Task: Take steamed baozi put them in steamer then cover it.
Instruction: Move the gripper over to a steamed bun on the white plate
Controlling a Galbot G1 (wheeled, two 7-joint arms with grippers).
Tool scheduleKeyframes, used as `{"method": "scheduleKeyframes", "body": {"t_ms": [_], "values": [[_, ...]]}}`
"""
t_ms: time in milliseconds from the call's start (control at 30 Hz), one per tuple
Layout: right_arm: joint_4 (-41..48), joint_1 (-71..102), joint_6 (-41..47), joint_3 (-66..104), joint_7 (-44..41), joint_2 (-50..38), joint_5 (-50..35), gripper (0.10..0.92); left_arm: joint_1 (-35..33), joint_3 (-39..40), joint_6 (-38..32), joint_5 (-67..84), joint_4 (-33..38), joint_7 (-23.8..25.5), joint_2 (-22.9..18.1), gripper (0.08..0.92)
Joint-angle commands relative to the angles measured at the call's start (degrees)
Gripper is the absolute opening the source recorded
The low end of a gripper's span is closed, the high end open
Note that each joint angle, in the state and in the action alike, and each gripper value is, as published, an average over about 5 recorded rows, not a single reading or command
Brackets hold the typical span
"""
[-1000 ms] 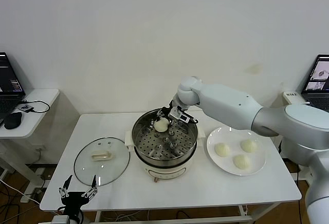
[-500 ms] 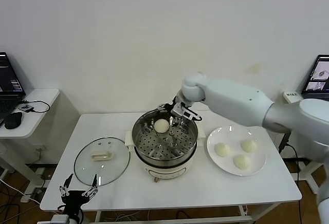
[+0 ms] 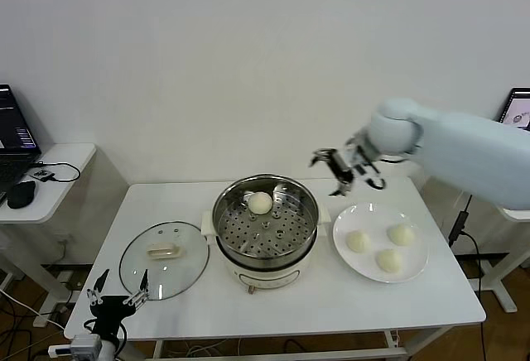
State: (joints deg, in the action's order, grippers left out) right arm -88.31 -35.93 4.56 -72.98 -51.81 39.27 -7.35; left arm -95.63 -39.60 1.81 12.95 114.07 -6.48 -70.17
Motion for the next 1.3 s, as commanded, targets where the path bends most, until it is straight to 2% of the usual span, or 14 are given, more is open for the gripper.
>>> {"method": "scheduleKeyframes", "body": {"t_ms": [33,200,400,700,1300], "values": [[-10.94,9.98,8.93,6.71,-0.82,-20.89,-1.07,0.823,1.63,-0.26,-1.35,3.17,-0.54,-0.28,1.16,0.823],[-8.18,29.14,8.84,22.10,-0.84,-21.90,3.94,0.823,1.82,-0.30,-2.64,3.80,-1.59,-0.83,0.79,0.823],[-0.32,43.06,8.05,32.89,-0.74,-17.23,10.38,0.823,1.84,-1.21,-2.58,3.74,-1.89,-1.24,1.23,0.823],[11.80,42.21,5.69,33.14,-3.55,-8.54,13.41,0.823,1.46,-1.77,-2.61,3.34,-2.04,-1.29,0.90,0.823],[20.93,40.93,4.70,30.56,-4.11,5.79,14.69,0.823,1.76,-2.61,-2.84,2.88,-2.77,-1.45,1.70,0.823]]}}
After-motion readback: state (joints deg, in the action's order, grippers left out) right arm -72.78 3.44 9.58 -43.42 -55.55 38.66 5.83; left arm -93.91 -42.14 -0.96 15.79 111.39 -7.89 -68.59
